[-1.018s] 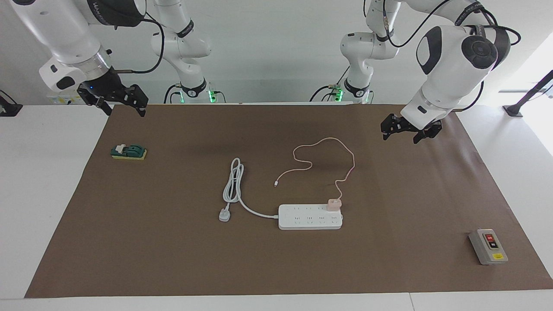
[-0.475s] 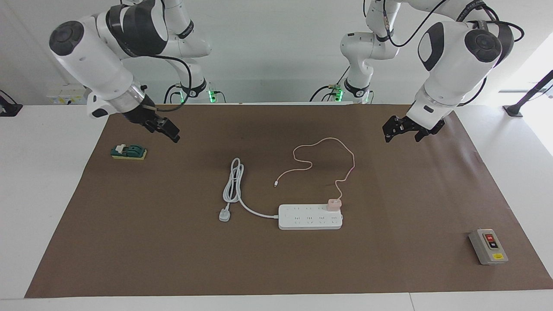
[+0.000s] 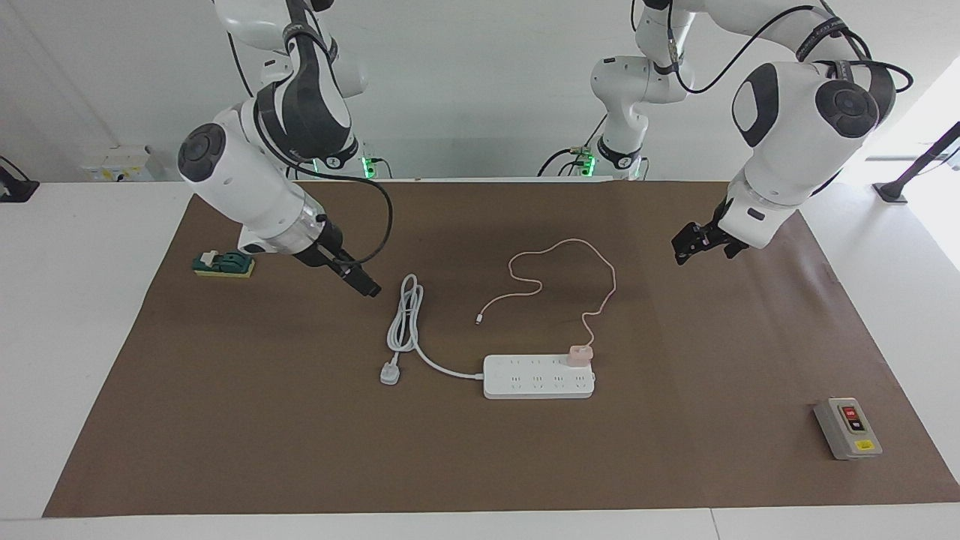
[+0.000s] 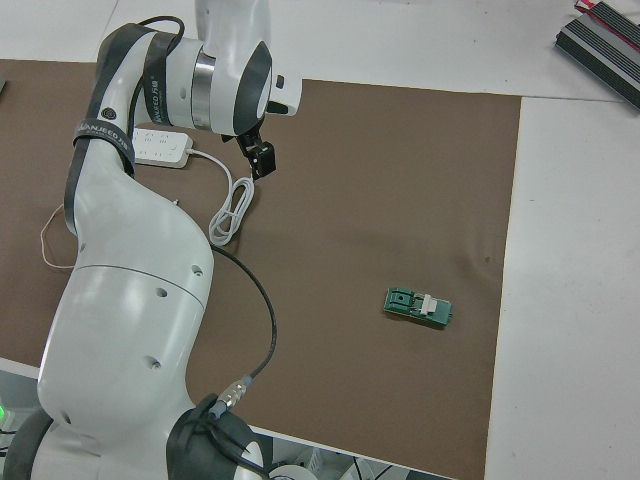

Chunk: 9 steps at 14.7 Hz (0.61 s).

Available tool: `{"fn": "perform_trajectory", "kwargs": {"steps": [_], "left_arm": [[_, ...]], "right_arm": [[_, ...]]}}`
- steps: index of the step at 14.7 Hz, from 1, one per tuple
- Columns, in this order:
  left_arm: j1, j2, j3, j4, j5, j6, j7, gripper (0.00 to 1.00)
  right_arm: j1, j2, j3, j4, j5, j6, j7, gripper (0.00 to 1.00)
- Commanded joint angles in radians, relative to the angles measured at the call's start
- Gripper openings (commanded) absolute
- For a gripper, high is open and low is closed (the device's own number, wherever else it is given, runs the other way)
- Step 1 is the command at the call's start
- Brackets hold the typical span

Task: Unplug charger and place it aside
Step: 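Move the right gripper to the power strip while the left gripper approaches the charger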

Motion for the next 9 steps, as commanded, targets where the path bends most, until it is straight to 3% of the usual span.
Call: {"fn": "perform_trajectory", "kwargs": {"steps": [1, 5, 9], "left_arm": [[0.004, 0.016, 0.000, 0.037, -0.007, 0.000, -0.017, 1.00], [0.022, 0.004, 0.003, 0.051, -0.008, -0.004, -0.025, 1.00], [0.016, 0.012, 0.001, 0.060, -0.005, 0.021, -0.236, 1.00]], "right_arm": [[0.028, 0.054, -0.002, 0.022, 0.093, 0.045, 0.114, 1.00], [0.064, 0.203, -0.002, 0.137, 0.231, 0.120, 0.230, 1.00], [0.095, 0.312, -0.002, 0.186, 0.348, 0.210, 0.296, 1.00]]}}
